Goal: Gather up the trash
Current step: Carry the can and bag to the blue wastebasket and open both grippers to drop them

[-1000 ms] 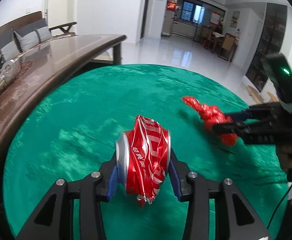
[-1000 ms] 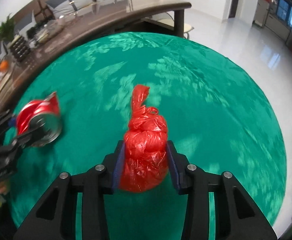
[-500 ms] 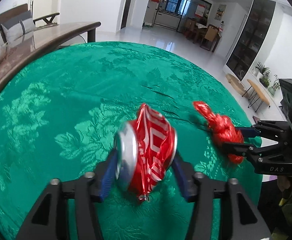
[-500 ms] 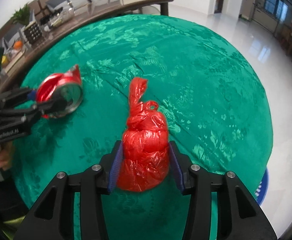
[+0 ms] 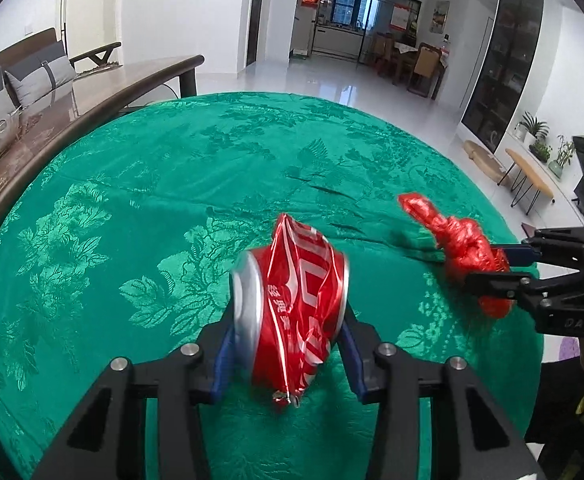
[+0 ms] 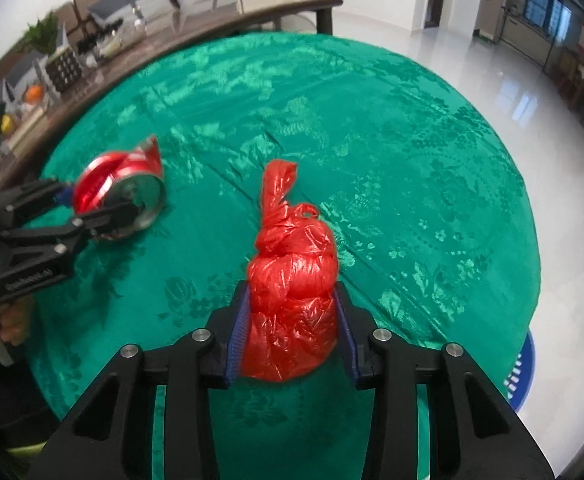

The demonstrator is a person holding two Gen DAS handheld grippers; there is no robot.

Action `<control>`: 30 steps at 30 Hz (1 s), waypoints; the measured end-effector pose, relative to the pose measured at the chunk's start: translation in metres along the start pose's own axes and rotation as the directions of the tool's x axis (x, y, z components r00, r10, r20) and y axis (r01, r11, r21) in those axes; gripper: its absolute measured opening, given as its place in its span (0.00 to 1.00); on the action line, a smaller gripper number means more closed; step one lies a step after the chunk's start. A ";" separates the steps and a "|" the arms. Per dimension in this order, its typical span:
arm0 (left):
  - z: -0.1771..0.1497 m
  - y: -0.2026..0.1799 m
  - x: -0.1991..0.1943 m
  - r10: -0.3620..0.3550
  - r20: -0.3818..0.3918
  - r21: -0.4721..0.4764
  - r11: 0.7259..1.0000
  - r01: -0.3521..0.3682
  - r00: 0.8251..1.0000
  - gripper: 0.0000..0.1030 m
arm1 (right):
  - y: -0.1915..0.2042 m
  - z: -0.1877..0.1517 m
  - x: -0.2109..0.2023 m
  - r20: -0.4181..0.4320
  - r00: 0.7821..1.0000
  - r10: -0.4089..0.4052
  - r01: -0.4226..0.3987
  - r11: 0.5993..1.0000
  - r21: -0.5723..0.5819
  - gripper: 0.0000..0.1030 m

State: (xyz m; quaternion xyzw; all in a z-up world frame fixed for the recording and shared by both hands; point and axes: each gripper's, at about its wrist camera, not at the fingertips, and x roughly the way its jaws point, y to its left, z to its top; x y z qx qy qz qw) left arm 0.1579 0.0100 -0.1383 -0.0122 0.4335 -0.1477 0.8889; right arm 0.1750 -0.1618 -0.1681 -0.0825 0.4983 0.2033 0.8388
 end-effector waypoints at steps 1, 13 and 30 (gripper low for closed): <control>0.001 -0.003 -0.002 -0.003 0.004 -0.002 1.000 0.003 1.000 0.44 | -0.001 -0.002 -0.007 0.017 1.000 0.009 -0.009 1.000 0.011 0.38; 0.018 -0.097 -0.033 -0.016 0.082 0.090 0.996 0.009 0.996 0.44 | -0.034 -0.043 -0.078 0.104 0.995 0.006 -0.015 0.997 0.081 0.38; 0.046 -0.274 0.020 -0.307 -0.080 0.229 0.920 0.317 0.948 0.44 | -0.213 -0.132 -0.120 0.094 0.978 -0.186 0.131 0.900 0.417 0.38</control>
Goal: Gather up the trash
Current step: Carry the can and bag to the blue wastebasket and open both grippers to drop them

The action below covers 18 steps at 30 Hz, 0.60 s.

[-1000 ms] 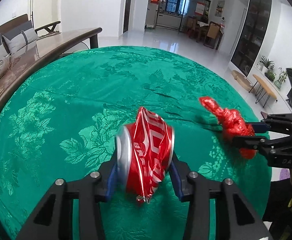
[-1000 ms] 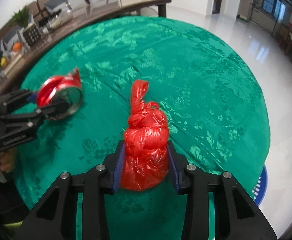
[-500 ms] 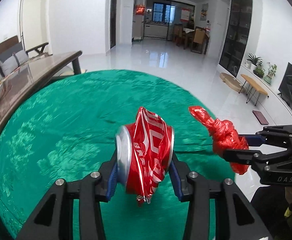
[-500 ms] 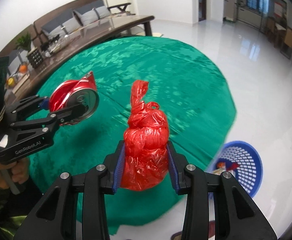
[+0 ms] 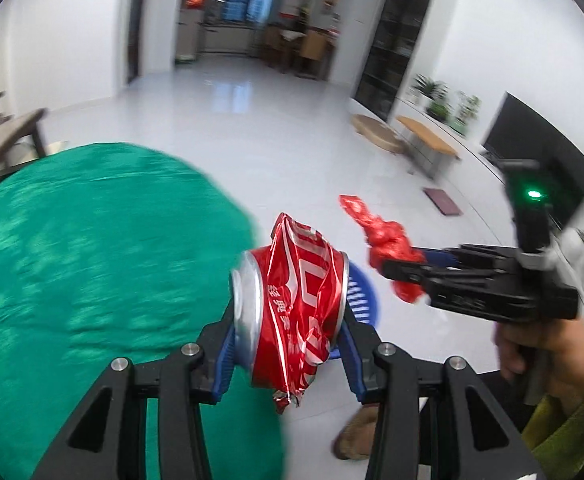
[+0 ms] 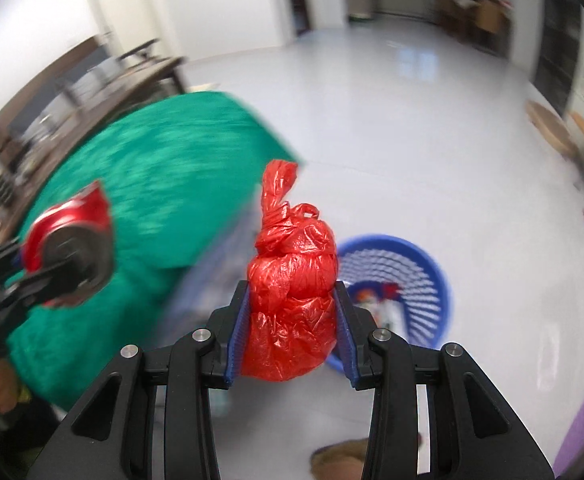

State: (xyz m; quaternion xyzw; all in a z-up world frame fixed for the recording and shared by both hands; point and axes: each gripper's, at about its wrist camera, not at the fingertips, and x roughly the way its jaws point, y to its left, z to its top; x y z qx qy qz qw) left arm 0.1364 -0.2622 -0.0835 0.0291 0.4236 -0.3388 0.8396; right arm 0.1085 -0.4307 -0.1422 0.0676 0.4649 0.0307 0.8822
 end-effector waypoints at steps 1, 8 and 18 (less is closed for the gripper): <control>0.004 -0.008 0.010 -0.014 -0.009 0.008 1.000 0.015 1.000 0.44 | -0.013 0.000 0.003 -0.004 1.000 -0.008 0.009 1.000 0.019 0.38; 0.024 -0.044 0.110 -0.086 -0.141 0.025 0.996 0.090 0.986 0.44 | -0.101 -0.002 0.047 -0.058 0.998 -0.016 0.026 0.986 0.166 0.38; 0.027 -0.041 0.213 -0.059 -0.226 -0.010 0.998 0.059 0.972 0.45 | -0.163 -0.006 0.116 -0.111 0.991 0.075 -0.034 0.941 0.338 0.39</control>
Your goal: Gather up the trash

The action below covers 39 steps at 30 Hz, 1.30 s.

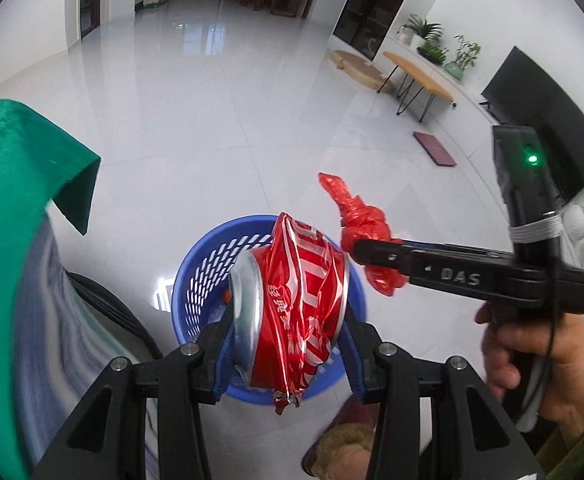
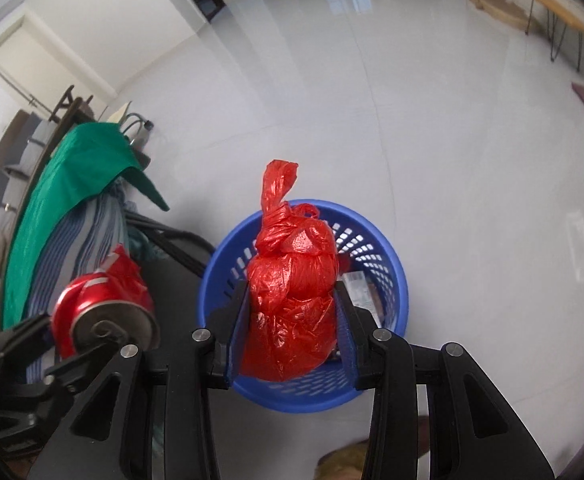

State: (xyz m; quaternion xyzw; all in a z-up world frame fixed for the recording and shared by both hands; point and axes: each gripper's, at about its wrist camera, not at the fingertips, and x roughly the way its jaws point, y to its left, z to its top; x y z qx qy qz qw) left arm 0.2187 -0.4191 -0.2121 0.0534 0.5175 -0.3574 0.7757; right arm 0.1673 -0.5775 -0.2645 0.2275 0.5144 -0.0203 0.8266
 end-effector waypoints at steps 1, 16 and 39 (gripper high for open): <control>0.002 0.003 0.010 0.006 -0.009 -0.005 1.000 -0.006 1.000 0.46 | -0.004 0.003 0.006 -0.007 1.000 0.006 -0.006 1.000 0.013 0.39; 0.007 -0.029 -0.065 0.093 0.201 -0.019 0.996 -0.091 0.975 0.74 | -0.027 0.000 -0.050 0.104 0.994 -0.016 0.004 0.993 0.120 0.88; -0.120 -0.079 -0.167 0.280 0.218 0.024 0.956 -0.292 0.935 1.00 | 0.057 -0.152 -0.184 0.354 0.898 -0.261 0.298 0.953 -0.053 1.00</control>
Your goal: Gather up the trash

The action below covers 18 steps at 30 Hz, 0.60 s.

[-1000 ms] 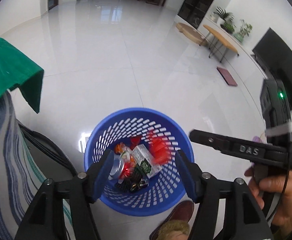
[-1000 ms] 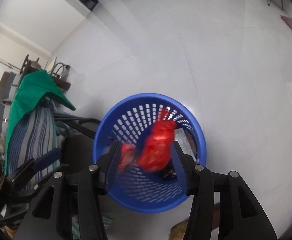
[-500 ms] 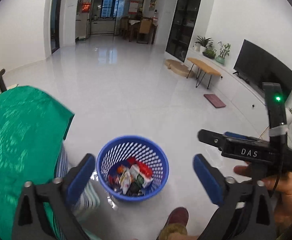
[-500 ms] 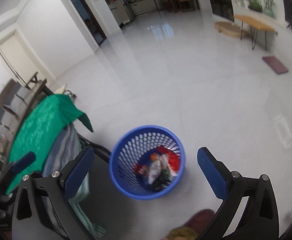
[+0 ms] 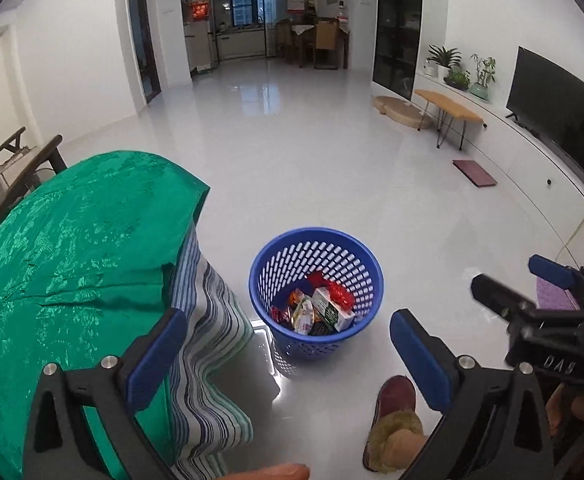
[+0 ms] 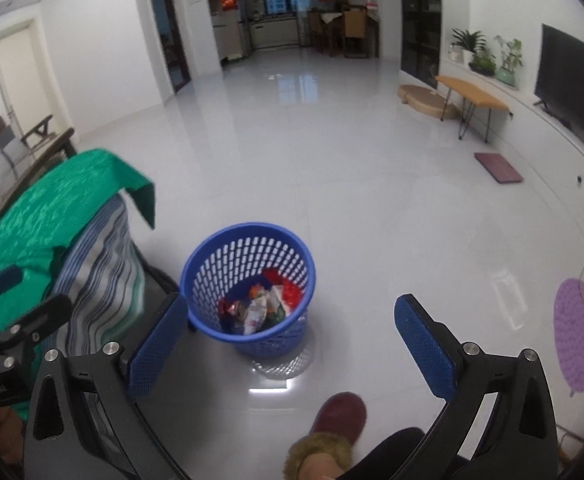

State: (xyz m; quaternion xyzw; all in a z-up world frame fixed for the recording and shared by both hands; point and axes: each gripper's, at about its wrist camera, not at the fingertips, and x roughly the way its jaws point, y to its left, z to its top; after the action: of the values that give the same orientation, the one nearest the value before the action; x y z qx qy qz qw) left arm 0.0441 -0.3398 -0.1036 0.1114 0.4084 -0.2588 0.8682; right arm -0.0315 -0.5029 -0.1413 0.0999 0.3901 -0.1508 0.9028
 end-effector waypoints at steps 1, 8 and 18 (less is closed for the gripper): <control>-0.001 0.001 0.000 -0.006 -0.013 -0.005 1.000 0.006 1.000 1.00 | 0.004 -0.004 0.001 -0.007 1.000 0.014 -0.014 1.000 -0.012 1.00; -0.006 0.012 0.008 -0.013 -0.040 -0.045 0.999 0.011 0.999 1.00 | 0.024 -0.014 0.008 -0.047 0.998 0.052 -0.055 0.995 -0.078 1.00; -0.004 0.023 0.016 -0.007 -0.066 -0.074 0.997 0.002 0.998 1.00 | 0.021 -0.017 0.008 -0.067 0.995 0.080 -0.084 0.994 -0.069 1.00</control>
State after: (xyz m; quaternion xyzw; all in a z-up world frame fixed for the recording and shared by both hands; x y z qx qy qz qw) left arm 0.0619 -0.3245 -0.1188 0.0869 0.4462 -0.2415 0.8573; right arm -0.0305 -0.4795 -0.1569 0.0880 0.4194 -0.0962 0.8984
